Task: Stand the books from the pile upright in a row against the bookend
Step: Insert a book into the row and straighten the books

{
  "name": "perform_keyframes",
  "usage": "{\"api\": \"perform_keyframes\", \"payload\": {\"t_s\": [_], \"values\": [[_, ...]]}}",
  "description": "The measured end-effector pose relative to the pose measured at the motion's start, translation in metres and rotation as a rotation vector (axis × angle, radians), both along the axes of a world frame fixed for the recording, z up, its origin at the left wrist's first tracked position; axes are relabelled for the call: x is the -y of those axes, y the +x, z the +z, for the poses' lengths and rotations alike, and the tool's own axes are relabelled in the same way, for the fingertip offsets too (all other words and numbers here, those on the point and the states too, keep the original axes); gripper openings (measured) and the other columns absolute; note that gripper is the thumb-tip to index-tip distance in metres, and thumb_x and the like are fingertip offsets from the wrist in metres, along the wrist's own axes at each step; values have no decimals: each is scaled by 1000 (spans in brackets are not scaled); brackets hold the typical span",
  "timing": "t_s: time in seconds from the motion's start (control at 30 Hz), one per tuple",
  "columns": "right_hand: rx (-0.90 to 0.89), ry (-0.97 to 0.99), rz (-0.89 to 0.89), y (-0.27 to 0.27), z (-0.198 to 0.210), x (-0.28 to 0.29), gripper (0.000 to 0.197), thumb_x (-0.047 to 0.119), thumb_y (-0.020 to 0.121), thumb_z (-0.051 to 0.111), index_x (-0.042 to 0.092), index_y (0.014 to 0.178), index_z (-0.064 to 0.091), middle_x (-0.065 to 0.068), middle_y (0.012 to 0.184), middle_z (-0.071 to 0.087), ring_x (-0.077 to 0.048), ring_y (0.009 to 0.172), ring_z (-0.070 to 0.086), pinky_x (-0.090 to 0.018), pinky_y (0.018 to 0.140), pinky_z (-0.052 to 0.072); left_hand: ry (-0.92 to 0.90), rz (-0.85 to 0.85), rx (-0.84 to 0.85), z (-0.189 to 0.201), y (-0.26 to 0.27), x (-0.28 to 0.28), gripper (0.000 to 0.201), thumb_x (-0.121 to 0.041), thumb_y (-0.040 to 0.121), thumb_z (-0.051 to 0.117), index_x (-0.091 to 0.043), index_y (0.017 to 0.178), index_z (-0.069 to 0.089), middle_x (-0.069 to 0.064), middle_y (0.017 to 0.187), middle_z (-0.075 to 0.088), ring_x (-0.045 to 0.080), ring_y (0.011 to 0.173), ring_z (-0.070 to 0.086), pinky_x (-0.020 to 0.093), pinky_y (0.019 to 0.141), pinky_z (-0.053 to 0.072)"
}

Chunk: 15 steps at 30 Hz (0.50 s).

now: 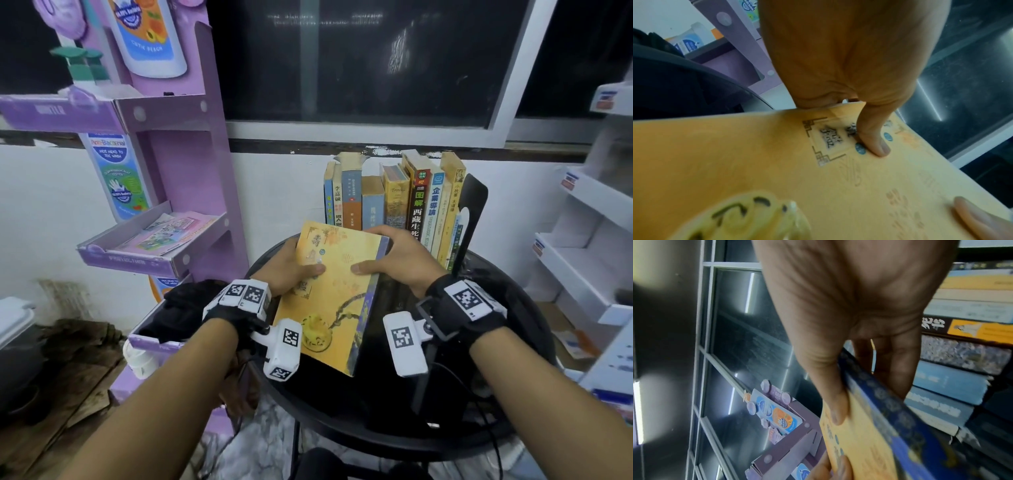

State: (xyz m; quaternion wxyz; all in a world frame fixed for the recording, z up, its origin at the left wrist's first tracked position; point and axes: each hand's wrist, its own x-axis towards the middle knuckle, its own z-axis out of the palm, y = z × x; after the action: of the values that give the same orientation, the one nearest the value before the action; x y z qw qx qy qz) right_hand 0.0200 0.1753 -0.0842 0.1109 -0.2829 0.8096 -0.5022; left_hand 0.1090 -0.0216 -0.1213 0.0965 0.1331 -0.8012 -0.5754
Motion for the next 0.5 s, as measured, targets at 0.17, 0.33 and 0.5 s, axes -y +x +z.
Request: {"api": "perform_keyframes", "payload": {"t_s": [0.17, 0.33, 0.5], "values": [[-14, -5, 99, 9, 21, -16, 55, 16, 77, 80, 29, 126, 58, 5, 110, 68, -17, 91, 70, -46, 73, 60, 185, -6, -164, 5, -4, -4, 45, -6, 80, 72, -14, 116, 47, 15, 114, 66, 31, 94, 68, 50, 84, 56], [33, -19, 202, 17, 32, -31, 71, 11, 78, 79, 39, 135, 49, 5, 113, 68, -21, 89, 73, -50, 64, 60, 300, -90, -242, 9, -9, -9, 51, -1, 67, 80, -14, 107, 51, 15, 102, 71, 34, 90, 69, 50, 78, 58], [-81, -14, 133, 18, 32, -39, 74, 8, 75, 80, 41, 134, 50, 9, 107, 69, -18, 83, 73, -45, 60, 61, 276, -138, -235, 18, -20, -22, 51, 1, 69, 79, -14, 108, 50, 13, 101, 71, 36, 92, 68, 51, 78, 57]]}}
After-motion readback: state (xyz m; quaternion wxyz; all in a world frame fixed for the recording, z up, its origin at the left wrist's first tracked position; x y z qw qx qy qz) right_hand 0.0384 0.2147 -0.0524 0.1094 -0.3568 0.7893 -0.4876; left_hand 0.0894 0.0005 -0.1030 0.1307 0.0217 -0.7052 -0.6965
